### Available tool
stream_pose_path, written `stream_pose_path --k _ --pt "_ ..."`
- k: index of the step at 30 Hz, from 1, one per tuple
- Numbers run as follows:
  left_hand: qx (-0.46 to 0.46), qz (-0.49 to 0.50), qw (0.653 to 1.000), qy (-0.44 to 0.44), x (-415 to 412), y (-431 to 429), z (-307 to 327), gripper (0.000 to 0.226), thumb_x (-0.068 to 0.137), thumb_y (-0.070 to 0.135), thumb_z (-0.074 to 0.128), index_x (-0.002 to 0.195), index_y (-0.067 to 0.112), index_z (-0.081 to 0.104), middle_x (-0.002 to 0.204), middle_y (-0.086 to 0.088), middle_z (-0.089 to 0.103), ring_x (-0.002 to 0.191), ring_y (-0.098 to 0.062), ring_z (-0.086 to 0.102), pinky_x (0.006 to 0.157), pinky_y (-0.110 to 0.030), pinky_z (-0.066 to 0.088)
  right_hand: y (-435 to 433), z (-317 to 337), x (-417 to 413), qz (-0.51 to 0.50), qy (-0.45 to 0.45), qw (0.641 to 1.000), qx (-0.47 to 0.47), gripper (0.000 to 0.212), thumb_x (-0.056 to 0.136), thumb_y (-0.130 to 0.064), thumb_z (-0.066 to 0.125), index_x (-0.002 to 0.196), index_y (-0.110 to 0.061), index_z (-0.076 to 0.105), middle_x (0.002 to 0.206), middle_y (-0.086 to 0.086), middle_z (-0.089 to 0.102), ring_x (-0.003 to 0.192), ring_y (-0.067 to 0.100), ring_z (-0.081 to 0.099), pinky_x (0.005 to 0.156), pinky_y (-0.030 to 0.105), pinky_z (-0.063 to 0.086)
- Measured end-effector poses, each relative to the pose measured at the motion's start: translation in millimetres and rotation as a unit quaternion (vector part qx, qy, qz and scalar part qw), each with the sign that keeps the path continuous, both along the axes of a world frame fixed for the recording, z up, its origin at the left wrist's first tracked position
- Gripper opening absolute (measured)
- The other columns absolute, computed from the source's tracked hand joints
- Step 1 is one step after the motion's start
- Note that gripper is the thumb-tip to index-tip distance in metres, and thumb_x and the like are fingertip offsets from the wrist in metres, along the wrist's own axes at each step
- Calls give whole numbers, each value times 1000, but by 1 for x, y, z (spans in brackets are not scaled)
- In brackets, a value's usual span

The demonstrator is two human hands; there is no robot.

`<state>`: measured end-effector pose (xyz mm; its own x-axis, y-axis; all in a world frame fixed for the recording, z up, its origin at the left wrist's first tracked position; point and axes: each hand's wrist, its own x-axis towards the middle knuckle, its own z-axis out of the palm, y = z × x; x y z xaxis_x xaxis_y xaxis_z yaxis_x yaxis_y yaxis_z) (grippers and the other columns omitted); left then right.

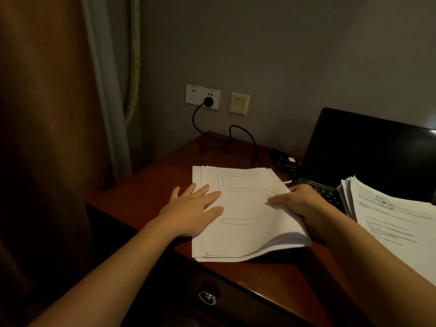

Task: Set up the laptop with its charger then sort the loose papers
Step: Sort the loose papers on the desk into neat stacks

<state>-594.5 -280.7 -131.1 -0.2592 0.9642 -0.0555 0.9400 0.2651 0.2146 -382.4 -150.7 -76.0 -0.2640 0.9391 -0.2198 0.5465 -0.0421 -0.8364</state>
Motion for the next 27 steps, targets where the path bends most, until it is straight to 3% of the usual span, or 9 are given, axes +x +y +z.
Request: stream_pose_path --k 4,7,14,16,18,21,24,27 --pt "103 74 987 -98 -2 -1 0 62 104 54 34 159 35 15 167 7 13 154 -19 9 123 -44 10 1 -11 8 -5 -1 999 33 17 84 -14 79 86 -9 63 85 9 69 73 24 68 51 28 50" --pt "192 147 942 -232 -4 -1 3 63 102 43 49 158 31 23 163 6 25 147 -21 29 116 -41 31 0 -12 23 4 70 996 57 15 87 -15 76 94 -3 69 83 11 75 73 25 73 53 28 54" --pt "217 195 854 -430 6 17 23 76 97 56 53 159 22 24 159 0 36 143 -25 37 114 -41 32 -7 -18 57 -31 236 971 27 23 94 -26 68 107 -7 67 92 12 78 81 27 76 70 37 60" --pt "217 162 805 -529 18 20 33 63 97 53 55 149 20 44 145 -1 55 130 -22 54 105 -37 42 -13 -17 61 -48 258 964 29 24 94 -28 67 107 -8 67 91 11 78 80 27 76 71 39 60" --pt "231 122 735 -625 29 23 44 38 99 40 58 127 15 65 120 -4 72 108 -22 69 97 -40 53 -18 -13 65 -51 257 964 43 30 95 -32 65 102 -3 69 86 12 78 77 27 76 65 34 59" --pt "291 100 712 -631 41 26 65 29 98 33 62 111 9 72 105 -9 76 96 -28 74 92 -51 57 -22 -1 72 -54 264 958 96 32 94 -36 66 93 -4 68 73 2 76 64 15 74 50 23 53" --pt "340 72 702 -622 51 24 87 31 90 34 71 105 7 74 99 -9 77 93 -28 74 87 -52 58 -23 11 82 -49 286 946 145 27 91 -36 69 111 -19 64 98 -2 75 82 13 73 57 24 56" --pt "397 58 722 -564 68 19 95 24 88 37 70 103 17 71 96 0 77 90 -18 74 82 -47 61 -29 16 88 -45 285 937 198 23 90 -29 70 111 -27 60 103 -5 71 89 14 71 64 24 58"
